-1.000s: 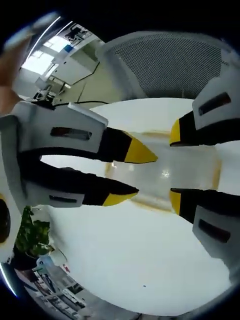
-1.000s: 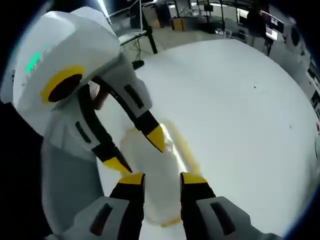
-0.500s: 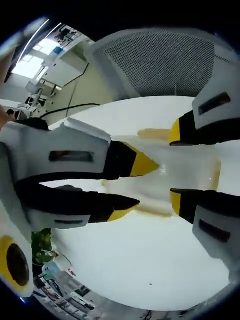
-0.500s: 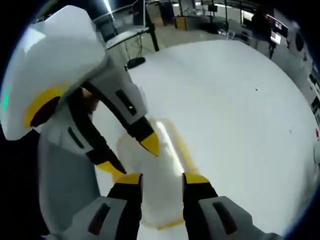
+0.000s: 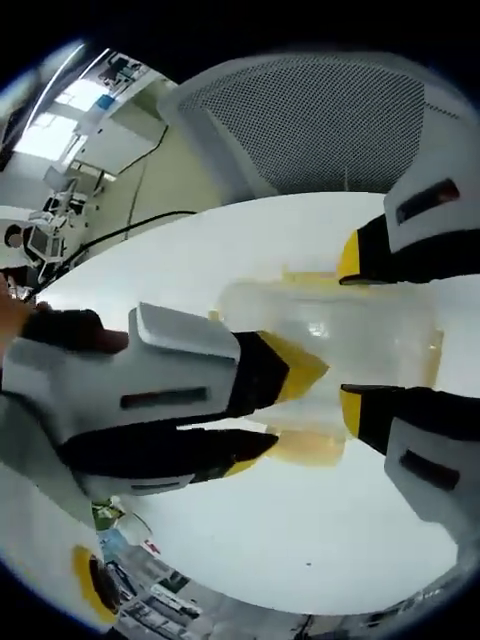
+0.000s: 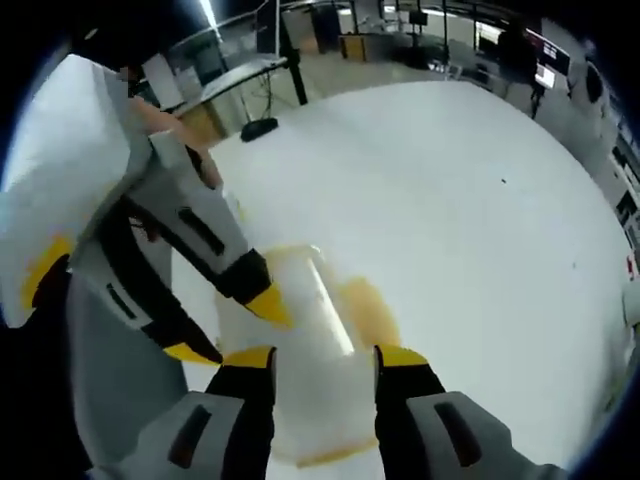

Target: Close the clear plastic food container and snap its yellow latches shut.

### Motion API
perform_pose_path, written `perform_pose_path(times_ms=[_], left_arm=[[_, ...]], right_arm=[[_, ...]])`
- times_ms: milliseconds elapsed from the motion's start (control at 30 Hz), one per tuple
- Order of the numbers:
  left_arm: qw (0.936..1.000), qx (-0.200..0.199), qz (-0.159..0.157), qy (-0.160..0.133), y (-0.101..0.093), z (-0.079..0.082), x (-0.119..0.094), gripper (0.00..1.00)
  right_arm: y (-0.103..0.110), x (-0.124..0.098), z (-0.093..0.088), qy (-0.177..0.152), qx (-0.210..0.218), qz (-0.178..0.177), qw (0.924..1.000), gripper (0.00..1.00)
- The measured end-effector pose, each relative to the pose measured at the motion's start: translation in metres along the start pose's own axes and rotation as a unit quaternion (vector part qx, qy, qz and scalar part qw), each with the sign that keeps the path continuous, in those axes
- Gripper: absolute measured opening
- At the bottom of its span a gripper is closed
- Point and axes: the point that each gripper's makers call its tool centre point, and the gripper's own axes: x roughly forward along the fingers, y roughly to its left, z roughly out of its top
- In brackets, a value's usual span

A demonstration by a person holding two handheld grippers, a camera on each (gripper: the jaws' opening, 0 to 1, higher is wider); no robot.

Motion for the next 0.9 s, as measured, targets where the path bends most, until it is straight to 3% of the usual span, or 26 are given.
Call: perform_pose_path(times_ms=[233, 900], left_arm=[[0.9999, 0.007, 0.01, 0.001, 0.002, 0.002, -0.001, 0.4], [0.9999, 0.009, 0.012, 0.002, 0.0, 0.003, 0.0, 0.46]], right_arm=[[-0.005, 0.007, -0.006, 0.014, 0.0, 0.001, 0.9999, 0.45], [-0.009, 0.004, -0.013, 0.025, 0.008, 0.013, 0.9996, 0.44]])
